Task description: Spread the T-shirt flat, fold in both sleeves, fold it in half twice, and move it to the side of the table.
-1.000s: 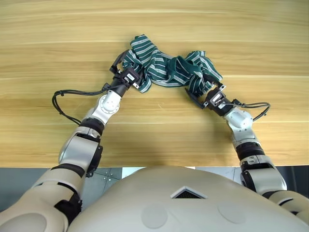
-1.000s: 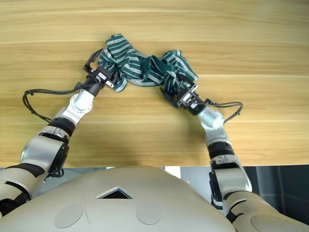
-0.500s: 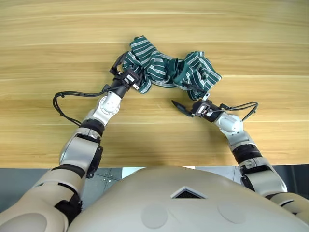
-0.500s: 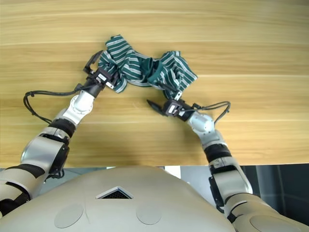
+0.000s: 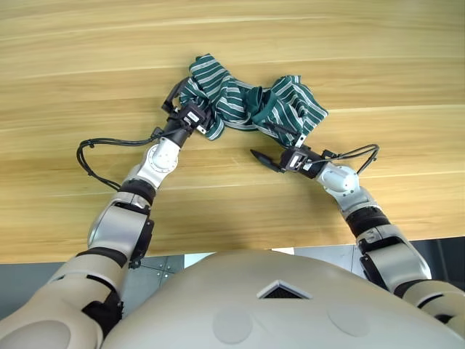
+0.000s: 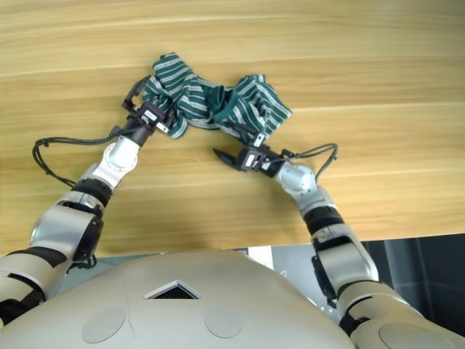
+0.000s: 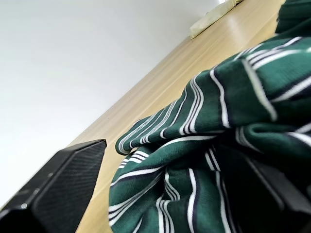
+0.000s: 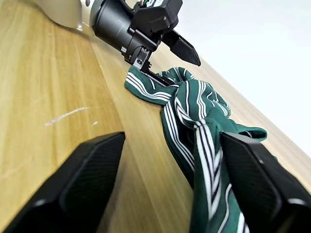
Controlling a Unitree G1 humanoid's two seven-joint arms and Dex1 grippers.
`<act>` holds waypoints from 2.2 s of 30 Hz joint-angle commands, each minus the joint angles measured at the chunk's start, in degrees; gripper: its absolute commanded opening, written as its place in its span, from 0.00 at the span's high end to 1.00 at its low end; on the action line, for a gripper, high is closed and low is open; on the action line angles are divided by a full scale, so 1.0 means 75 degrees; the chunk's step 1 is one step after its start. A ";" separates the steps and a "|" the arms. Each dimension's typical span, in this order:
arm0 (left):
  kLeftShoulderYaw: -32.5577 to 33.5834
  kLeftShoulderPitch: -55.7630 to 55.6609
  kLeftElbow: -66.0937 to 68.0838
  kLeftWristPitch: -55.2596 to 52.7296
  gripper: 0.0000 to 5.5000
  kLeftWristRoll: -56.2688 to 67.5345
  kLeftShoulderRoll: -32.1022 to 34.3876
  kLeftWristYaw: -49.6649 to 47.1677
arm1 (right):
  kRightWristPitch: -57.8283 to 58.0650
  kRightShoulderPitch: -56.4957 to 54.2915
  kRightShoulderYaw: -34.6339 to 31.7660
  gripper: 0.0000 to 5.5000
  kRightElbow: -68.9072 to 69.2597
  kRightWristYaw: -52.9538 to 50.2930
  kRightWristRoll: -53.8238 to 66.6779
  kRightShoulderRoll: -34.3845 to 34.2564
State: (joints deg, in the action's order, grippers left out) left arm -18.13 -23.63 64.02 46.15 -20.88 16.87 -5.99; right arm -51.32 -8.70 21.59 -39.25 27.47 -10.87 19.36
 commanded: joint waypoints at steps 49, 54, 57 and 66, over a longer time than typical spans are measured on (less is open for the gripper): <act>-0.0310 0.0453 -0.0076 -0.0378 0.25 -0.0415 -0.0546 -0.0119 | 0.4457 0.2470 -0.1102 0.35 0.3141 -0.2866 -0.1799 0.0451; -0.0290 0.0477 -0.0097 -0.0373 0.25 -0.0425 -0.0494 -0.0158 | 0.4240 0.2873 -0.1166 0.35 0.3399 -0.2771 -0.1756 0.0793; -0.0270 0.0484 -0.0108 -0.0366 0.25 -0.0402 -0.0449 -0.0171 | 0.4479 0.2678 -0.1361 0.35 0.3078 -0.3026 -0.1696 0.0756; -0.0151 0.0554 -0.0147 -0.0369 0.25 -0.0343 -0.0273 -0.0205 | 0.4474 0.2667 -0.1416 0.59 0.2501 -0.3278 -0.1764 0.0965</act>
State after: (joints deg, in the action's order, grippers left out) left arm -19.17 -22.16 61.24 45.80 -22.36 13.37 -8.14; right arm -21.54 8.35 9.72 -15.48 2.07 -21.80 26.10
